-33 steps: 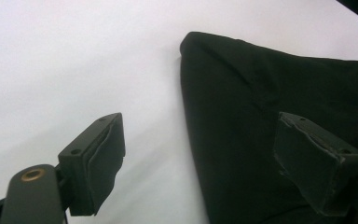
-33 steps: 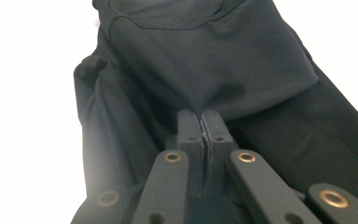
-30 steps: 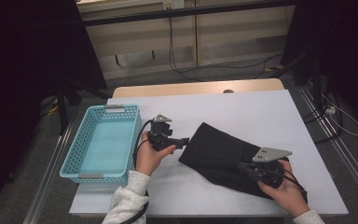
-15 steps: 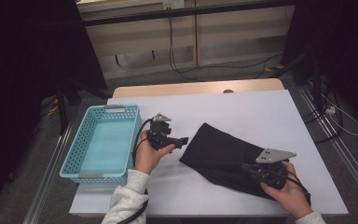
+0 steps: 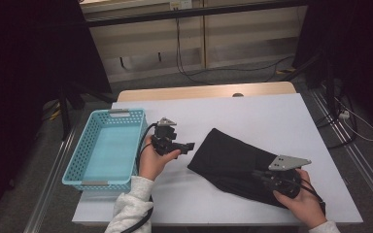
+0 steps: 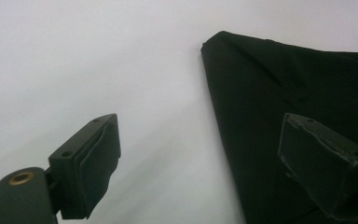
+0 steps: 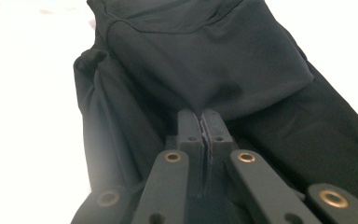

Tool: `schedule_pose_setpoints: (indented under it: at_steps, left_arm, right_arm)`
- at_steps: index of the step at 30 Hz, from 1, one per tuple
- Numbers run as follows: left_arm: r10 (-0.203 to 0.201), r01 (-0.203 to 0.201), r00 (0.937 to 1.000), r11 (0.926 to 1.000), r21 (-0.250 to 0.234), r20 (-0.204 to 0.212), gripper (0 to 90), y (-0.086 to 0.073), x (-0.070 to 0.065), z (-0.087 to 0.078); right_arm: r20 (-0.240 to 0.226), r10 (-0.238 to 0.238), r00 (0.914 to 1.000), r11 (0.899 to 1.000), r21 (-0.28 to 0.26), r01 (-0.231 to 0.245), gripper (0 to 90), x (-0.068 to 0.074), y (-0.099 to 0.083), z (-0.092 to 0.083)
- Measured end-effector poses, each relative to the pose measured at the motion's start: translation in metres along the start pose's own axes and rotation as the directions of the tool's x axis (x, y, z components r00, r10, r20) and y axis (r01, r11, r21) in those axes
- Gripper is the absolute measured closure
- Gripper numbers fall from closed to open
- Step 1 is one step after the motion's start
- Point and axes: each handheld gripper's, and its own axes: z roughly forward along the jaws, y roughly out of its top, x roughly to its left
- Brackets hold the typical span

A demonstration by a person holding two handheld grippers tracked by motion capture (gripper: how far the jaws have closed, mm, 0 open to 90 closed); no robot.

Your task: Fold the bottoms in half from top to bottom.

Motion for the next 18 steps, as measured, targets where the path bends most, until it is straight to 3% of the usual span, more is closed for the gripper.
schedule_pose_setpoints:
  at_steps: [5, 12, 18]
  left_arm:
    - [0.005, -0.005, 1.0, 0.9999, 0.016, 0.002, 12.2, -0.0005, 0.0003, -0.0001]
    - [0.004, -0.004, 1.0, 1.0, -0.003, 0.003, 11.9, 0.0013, 0.0004, -0.0045]
    - [0.007, -0.007, 1.0, 1.0, 0.0, 0.0, 11.8, 0.0012, 0.0005, -0.0043]
  right_arm:
    - [-0.004, 0.001, 1.0, 1.0, -0.006, -0.001, 88.2, -0.0003, -0.0006, -0.0036]
    - [-0.001, 0.034, 0.9994, 0.999, -0.019, -0.034, 88.2, -0.0036, -0.0034, -0.0093]
    - [-0.005, 0.022, 0.9997, 1.0, -0.016, -0.022, 88.2, -0.0012, -0.003, -0.0091]
